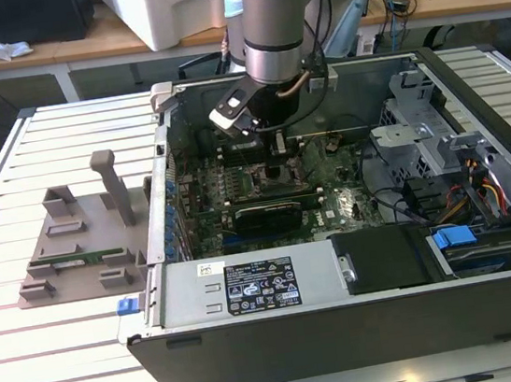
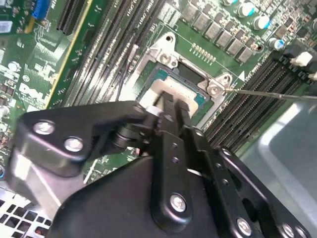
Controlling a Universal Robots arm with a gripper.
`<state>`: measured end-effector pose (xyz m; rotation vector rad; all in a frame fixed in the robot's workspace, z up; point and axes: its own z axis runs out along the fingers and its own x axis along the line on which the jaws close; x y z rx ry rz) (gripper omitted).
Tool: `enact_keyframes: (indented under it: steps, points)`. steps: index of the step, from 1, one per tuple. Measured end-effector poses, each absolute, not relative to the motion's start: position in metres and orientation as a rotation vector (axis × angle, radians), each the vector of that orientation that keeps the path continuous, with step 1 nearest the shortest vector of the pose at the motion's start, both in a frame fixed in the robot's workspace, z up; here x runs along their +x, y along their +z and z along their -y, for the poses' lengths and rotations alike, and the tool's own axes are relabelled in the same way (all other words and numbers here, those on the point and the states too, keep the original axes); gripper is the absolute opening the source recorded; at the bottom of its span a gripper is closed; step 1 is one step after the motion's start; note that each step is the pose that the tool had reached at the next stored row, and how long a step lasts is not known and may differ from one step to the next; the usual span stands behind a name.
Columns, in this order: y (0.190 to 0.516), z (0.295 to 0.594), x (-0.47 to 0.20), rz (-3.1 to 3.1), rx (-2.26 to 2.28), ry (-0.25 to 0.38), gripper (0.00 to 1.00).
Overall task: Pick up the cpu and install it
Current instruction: 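Place the cpu into insertion slot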
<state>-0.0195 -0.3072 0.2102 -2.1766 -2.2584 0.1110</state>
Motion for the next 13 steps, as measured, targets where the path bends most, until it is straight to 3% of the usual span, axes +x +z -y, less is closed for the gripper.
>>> enact_keyframes:
  steps: [1, 13]
  points:
    - [0.2102, 0.3084, -0.0199, 2.26, -2.175, 0.111, 0.11]
    - [0.2055, 0.3117, -0.0173, 2.286, -2.135, 0.097, 0.11]
